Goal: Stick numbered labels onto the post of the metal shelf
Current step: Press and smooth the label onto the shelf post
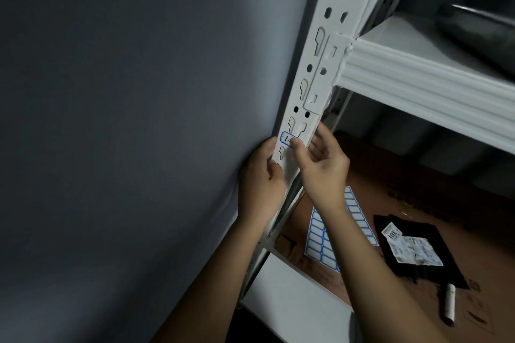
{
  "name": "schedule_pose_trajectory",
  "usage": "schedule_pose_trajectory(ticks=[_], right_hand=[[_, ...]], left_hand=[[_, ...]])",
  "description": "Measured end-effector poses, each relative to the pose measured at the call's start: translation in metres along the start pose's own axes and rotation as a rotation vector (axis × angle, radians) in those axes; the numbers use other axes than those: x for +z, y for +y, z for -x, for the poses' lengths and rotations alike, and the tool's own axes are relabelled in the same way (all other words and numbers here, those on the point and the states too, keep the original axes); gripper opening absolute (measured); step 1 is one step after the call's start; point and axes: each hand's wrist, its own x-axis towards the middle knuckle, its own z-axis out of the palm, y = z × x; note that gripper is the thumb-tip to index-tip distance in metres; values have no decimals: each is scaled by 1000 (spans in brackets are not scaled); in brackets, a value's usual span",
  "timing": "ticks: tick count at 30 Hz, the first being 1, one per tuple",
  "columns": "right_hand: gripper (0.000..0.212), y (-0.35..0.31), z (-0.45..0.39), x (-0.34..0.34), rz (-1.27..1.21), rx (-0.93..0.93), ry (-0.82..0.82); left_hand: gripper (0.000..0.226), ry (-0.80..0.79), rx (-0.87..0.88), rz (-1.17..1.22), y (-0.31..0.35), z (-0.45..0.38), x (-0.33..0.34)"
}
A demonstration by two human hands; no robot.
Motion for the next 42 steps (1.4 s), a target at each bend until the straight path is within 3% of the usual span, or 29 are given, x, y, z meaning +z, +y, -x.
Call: schedule_pose_trajectory(ticks=[7,11,14,21,29,36,39,42], right_hand=[[31,-6,-9,-1,3,59,20],[49,-16,-16,6,306,78,57],[50,-20,-11,11,384,56,77],[33,-8,-11,-8,246,9,-120],[50,-6,-5,-17,154,-83,-274],[67,-6,-7,-22,111,-67,-348],[69,2,8,-24,291,-147,-197],[52,7,22,-34,847,-548,-57]], left_hand=[[57,13,31,-64,0,0,2],[57,17,62,-100,1,2,3],[56,24,70,-113,1,2,3],[66,28,214,-284,3,8,7],[75,-3,408,-540,-11,11,6],[68,-29,400,-595,-22,12,9],[64,-62,397,-536,-24,13,4],[65,-93,328,-401,-23,15,1]])
